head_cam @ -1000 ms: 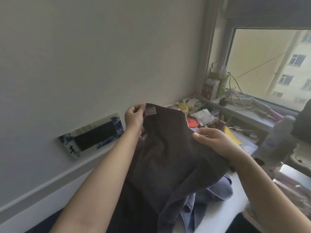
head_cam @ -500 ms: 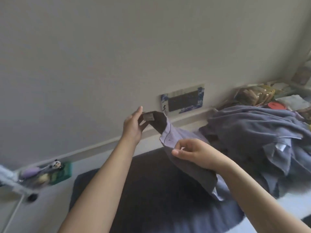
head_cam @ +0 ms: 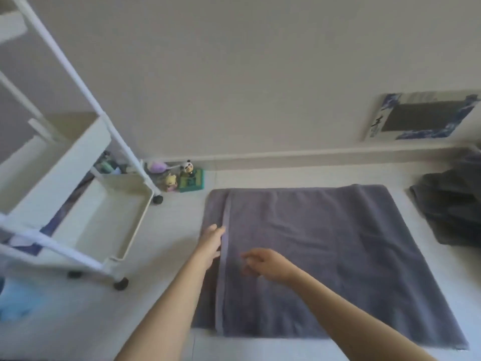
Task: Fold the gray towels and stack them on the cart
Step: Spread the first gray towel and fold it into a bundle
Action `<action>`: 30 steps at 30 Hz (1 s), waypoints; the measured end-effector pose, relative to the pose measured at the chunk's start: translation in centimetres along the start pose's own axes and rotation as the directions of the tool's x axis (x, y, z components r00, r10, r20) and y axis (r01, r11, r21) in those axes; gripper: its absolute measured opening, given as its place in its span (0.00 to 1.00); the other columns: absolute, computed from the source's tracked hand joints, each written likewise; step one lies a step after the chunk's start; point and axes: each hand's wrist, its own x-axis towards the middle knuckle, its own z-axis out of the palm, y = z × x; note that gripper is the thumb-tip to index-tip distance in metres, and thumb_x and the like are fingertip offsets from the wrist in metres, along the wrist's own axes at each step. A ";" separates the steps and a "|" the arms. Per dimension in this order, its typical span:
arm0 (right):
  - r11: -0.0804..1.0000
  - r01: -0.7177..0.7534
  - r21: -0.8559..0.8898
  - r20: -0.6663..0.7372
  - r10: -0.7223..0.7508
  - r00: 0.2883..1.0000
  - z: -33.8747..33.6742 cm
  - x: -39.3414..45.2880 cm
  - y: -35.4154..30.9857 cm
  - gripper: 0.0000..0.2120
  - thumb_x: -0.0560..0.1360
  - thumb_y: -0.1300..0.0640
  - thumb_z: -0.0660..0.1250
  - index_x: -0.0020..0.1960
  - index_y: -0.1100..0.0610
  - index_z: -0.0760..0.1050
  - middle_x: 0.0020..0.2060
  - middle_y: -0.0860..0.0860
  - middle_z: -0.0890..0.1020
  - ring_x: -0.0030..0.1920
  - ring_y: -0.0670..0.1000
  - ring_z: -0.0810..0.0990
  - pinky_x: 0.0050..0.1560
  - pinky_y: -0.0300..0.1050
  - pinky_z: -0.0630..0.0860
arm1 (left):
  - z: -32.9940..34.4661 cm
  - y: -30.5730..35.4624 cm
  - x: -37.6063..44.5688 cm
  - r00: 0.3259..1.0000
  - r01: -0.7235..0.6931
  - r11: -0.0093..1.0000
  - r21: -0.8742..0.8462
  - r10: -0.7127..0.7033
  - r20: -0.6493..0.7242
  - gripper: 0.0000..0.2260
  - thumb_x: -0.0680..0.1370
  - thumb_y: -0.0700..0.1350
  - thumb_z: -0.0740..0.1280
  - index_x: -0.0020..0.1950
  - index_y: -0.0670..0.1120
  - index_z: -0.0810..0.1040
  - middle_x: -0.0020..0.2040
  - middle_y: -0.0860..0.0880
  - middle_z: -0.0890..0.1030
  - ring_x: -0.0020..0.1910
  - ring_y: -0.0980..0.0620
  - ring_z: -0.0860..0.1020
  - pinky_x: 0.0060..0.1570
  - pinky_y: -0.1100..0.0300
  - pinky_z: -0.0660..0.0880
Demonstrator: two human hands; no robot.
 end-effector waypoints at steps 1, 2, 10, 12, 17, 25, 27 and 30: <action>0.996 0.007 -0.086 -0.034 -0.010 0.999 0.3 0.9 0.6 0.14 0.79 0.63 0.59 0.63 0.60 0.73 0.48 0.52 0.82 0.46 0.43 0.81 0.50 0.35 0.73 | -0.6 -1.5 -0.6 1.000 -0.010 0.997 0.076 0.011 -0.015 0.03 0.81 0.47 0.59 0.50 0.50 0.71 0.47 0.49 0.72 0.47 0.51 0.73 0.48 0.57 0.70; 0.984 0.021 -0.175 -0.073 -0.034 0.997 0.3 1.6 1.4 0.15 0.78 0.63 0.60 0.64 0.58 0.73 0.54 0.53 0.81 0.52 0.47 0.80 0.53 0.34 0.70 | -1.1 -2.8 -1.1 0.999 -0.025 0.988 0.149 0.030 -0.034 0.08 0.81 0.46 0.60 0.41 0.50 0.69 0.42 0.49 0.71 0.42 0.51 0.72 0.42 0.59 0.69; 0.653 0.345 -0.674 0.248 -0.240 0.939 1.4 8.0 0.0 0.22 0.80 0.59 0.55 0.71 0.43 0.63 0.75 0.47 0.58 0.70 0.55 0.60 0.71 0.49 0.58 | -3.3 -8.7 -3.5 0.998 0.009 0.772 0.636 -0.050 0.046 0.26 0.69 0.57 0.73 0.56 0.39 0.78 0.55 0.43 0.81 0.54 0.46 0.79 0.53 0.53 0.75; 0.398 0.412 -0.819 0.389 -0.140 0.910 1.4 9.2 -1.3 0.21 0.80 0.55 0.54 0.71 0.40 0.62 0.76 0.45 0.52 0.69 0.57 0.58 0.69 0.53 0.57 | -3.3 -8.6 -4.4 0.999 -0.019 0.801 0.598 -0.011 0.047 0.25 0.72 0.56 0.70 0.62 0.42 0.75 0.61 0.45 0.78 0.59 0.47 0.77 0.59 0.51 0.74; 0.104 0.482 -0.870 0.464 -0.160 0.871 -1.0 9.1 -5.5 0.13 0.76 0.43 0.62 0.56 0.48 0.75 0.67 0.46 0.68 0.71 0.53 0.57 0.70 0.55 0.51 | -1.9 -7.1 -7.9 0.986 -0.159 0.888 0.432 0.169 0.016 0.09 0.77 0.52 0.65 0.48 0.46 0.72 0.44 0.51 0.77 0.48 0.51 0.76 0.47 0.54 0.70; 0.500 0.561 -0.660 0.530 -0.220 0.819 1.6 11.0 -10.0 0.15 0.71 0.52 0.67 0.31 0.50 0.64 0.31 0.47 0.72 0.38 0.51 0.72 0.40 0.45 0.67 | -5.4 -8.8 -8.5 0.889 0.026 0.888 0.459 0.190 -0.418 0.11 0.78 0.52 0.64 0.49 0.45 0.76 0.40 0.51 0.77 0.43 0.51 0.76 0.39 0.62 0.67; 0.477 0.546 -0.689 0.544 -0.158 0.824 4.3 13.1 -7.6 0.10 0.73 0.49 0.67 0.38 0.51 0.70 0.41 0.51 0.79 0.45 0.54 0.76 0.45 0.47 0.72 | -5.3 -10.6 -7.8 0.850 0.182 0.825 0.534 0.142 -0.508 0.14 0.80 0.52 0.60 0.58 0.44 0.75 0.52 0.47 0.78 0.52 0.48 0.77 0.46 0.62 0.67; 0.405 0.514 -0.756 0.473 -0.204 0.857 6.2 14.8 -6.3 0.09 0.76 0.46 0.62 0.47 0.51 0.72 0.49 0.51 0.80 0.51 0.55 0.77 0.45 0.46 0.71 | -4.8 -11.9 -7.4 0.787 0.193 0.845 0.499 0.171 -0.593 0.10 0.82 0.49 0.56 0.54 0.44 0.72 0.50 0.47 0.77 0.46 0.50 0.76 0.41 0.63 0.66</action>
